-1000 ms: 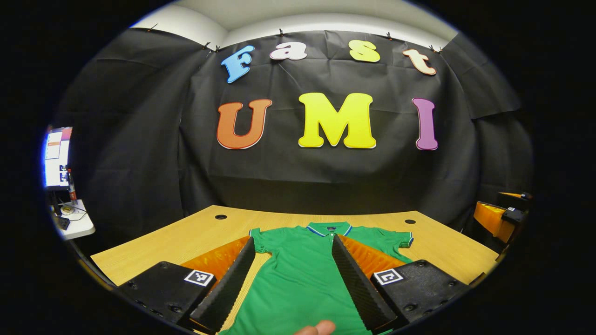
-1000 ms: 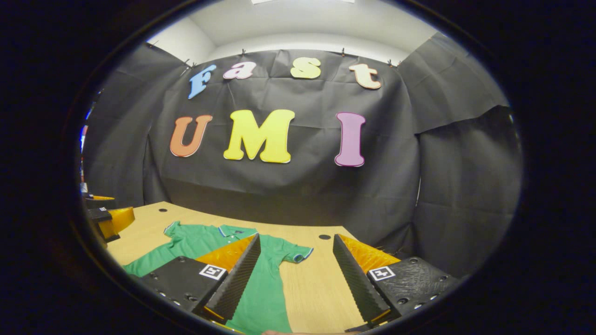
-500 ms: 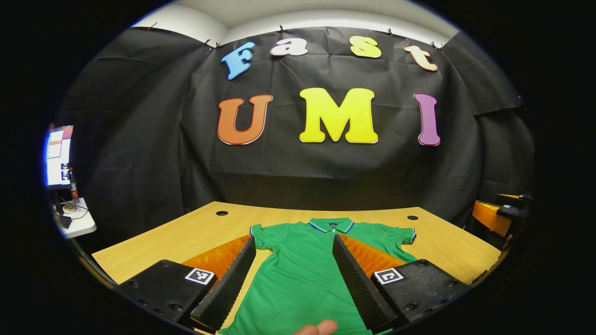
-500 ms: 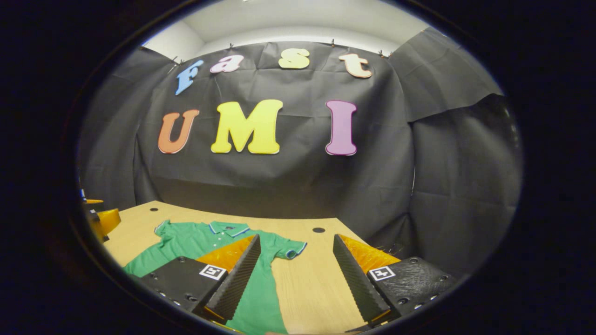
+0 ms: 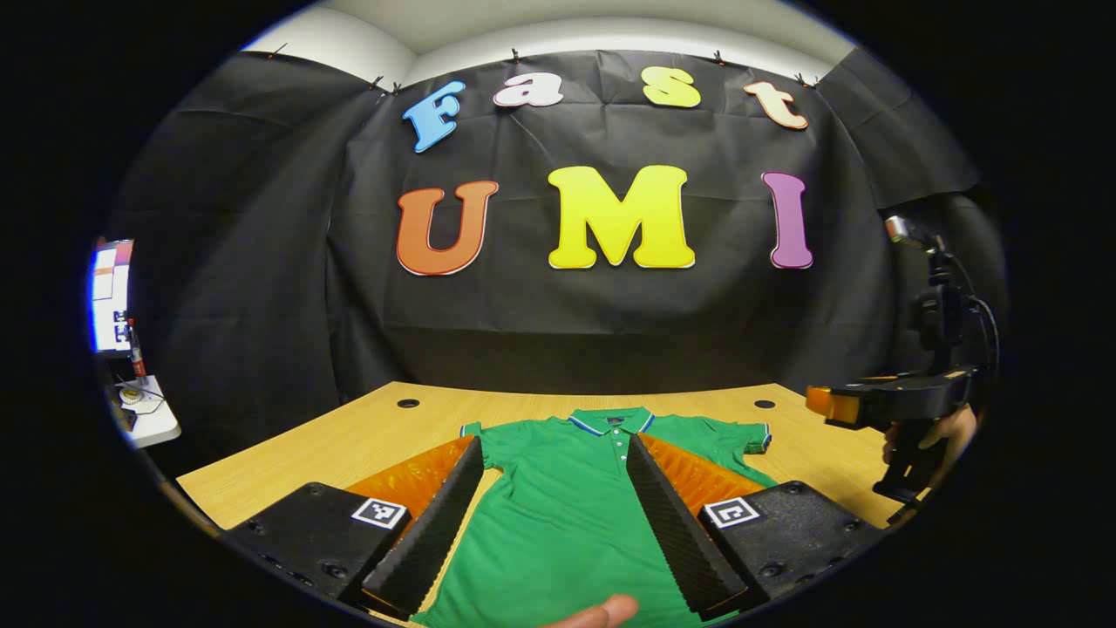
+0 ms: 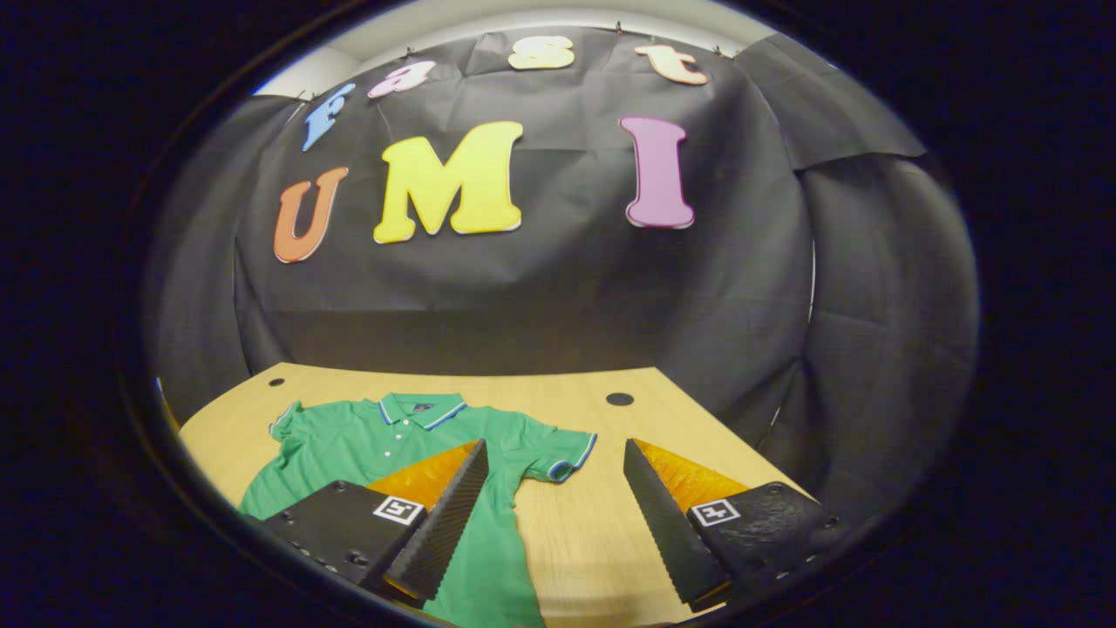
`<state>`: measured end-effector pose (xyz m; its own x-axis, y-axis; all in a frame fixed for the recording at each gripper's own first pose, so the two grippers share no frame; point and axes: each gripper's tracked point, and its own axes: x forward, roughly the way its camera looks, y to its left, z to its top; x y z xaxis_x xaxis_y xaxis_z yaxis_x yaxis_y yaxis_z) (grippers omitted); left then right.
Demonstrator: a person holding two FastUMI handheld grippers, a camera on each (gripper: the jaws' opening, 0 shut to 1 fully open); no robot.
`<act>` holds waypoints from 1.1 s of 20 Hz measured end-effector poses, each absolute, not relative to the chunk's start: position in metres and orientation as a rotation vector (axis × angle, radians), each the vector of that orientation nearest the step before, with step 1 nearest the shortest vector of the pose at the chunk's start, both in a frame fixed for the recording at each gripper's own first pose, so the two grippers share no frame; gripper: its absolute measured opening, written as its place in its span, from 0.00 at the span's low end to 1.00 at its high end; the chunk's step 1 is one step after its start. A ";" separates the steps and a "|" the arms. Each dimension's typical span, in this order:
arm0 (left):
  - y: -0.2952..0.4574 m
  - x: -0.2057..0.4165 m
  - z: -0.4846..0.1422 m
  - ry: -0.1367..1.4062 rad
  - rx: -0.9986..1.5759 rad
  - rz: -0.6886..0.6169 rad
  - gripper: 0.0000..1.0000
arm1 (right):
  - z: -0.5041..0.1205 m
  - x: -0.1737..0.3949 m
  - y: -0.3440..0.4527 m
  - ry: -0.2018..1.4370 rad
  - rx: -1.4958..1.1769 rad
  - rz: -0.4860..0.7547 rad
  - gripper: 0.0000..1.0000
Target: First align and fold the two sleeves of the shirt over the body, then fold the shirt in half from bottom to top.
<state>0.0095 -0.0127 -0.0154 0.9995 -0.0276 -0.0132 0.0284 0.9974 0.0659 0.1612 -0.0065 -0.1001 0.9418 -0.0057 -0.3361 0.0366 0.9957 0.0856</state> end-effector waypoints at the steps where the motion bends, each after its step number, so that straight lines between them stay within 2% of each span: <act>1: -0.011 0.010 -0.016 0.012 0.066 -0.026 1.00 | -0.112 0.176 -0.004 0.378 0.100 -0.021 0.96; 8: 0.001 0.020 -0.022 0.034 0.059 -0.012 1.00 | -0.174 0.256 0.010 0.562 0.172 -0.053 0.93; 10: 0.004 0.023 -0.025 0.044 0.051 -0.007 1.00 | -0.192 0.266 0.011 0.622 0.204 -0.076 0.90; 11: 0.005 0.025 -0.028 0.051 0.047 -0.007 1.00 | -0.200 0.271 0.012 0.639 0.218 -0.086 0.86; 12: 0.007 0.027 -0.030 0.058 0.043 -0.006 1.00 | -0.206 0.277 0.012 0.648 0.233 -0.101 0.91; 13: 0.008 0.028 -0.032 0.066 0.039 -0.003 1.00 | -0.212 0.277 0.011 0.662 0.249 -0.109 0.91; 14: 0.010 0.029 -0.033 0.074 0.035 -0.001 1.00 | -0.217 0.278 0.011 0.682 0.267 -0.114 0.91; 15: 0.011 0.031 -0.035 0.080 0.033 0.002 1.00 | -0.225 0.280 0.011 0.695 0.283 -0.126 0.85; 16: 0.013 0.031 -0.036 0.083 0.032 0.004 1.00 | -0.227 0.283 0.013 0.697 0.300 -0.122 0.86; 20: 0.015 0.034 -0.039 0.094 0.031 0.009 1.00 | -0.235 0.286 0.007 0.731 0.362 -0.132 0.64; 22: 0.017 0.035 -0.041 0.097 0.029 0.014 1.00 | -0.239 0.290 0.006 0.741 0.400 -0.127 0.48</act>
<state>0.0350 0.0170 -0.0408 0.9952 0.0150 -0.0971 -0.0122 0.9995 0.0299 0.2897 0.0065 -0.2389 0.7342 0.0267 -0.6784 0.2519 0.9172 0.3087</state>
